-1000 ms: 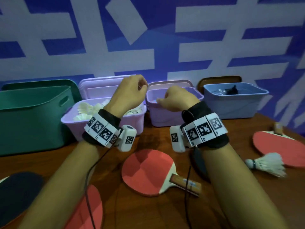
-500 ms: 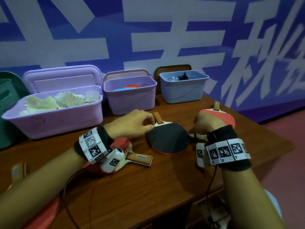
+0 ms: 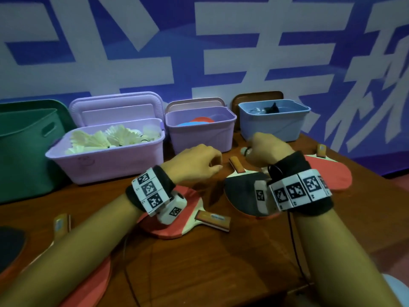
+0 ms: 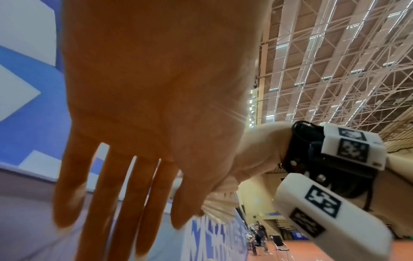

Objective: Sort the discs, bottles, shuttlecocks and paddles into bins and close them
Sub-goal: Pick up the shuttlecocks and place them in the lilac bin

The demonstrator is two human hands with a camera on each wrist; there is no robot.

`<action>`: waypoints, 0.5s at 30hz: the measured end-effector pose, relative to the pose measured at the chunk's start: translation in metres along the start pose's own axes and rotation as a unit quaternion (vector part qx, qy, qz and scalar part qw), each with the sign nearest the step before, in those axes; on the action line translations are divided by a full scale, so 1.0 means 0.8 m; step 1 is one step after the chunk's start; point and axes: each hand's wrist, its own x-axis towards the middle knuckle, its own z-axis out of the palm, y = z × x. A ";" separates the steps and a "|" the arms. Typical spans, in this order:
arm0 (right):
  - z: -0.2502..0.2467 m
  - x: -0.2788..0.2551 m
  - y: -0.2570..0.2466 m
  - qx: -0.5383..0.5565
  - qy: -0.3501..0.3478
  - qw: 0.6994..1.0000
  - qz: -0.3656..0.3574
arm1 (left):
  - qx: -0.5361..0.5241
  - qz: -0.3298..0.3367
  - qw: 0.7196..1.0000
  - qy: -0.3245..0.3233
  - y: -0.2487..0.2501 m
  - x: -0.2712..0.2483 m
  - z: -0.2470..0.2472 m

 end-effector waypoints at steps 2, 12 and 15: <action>0.004 0.019 -0.035 0.055 0.020 0.996 -0.073 | 0.042 -0.029 0.998 -0.032 -0.015 -0.001 -0.012; 0.047 0.099 -0.240 0.201 0.071 0.951 -0.225 | 0.059 -0.292 0.953 -0.048 -0.157 -0.061 -0.150; 0.065 0.112 -0.287 0.217 0.075 0.941 -0.248 | 0.037 -0.346 0.936 -0.046 -0.206 -0.081 -0.163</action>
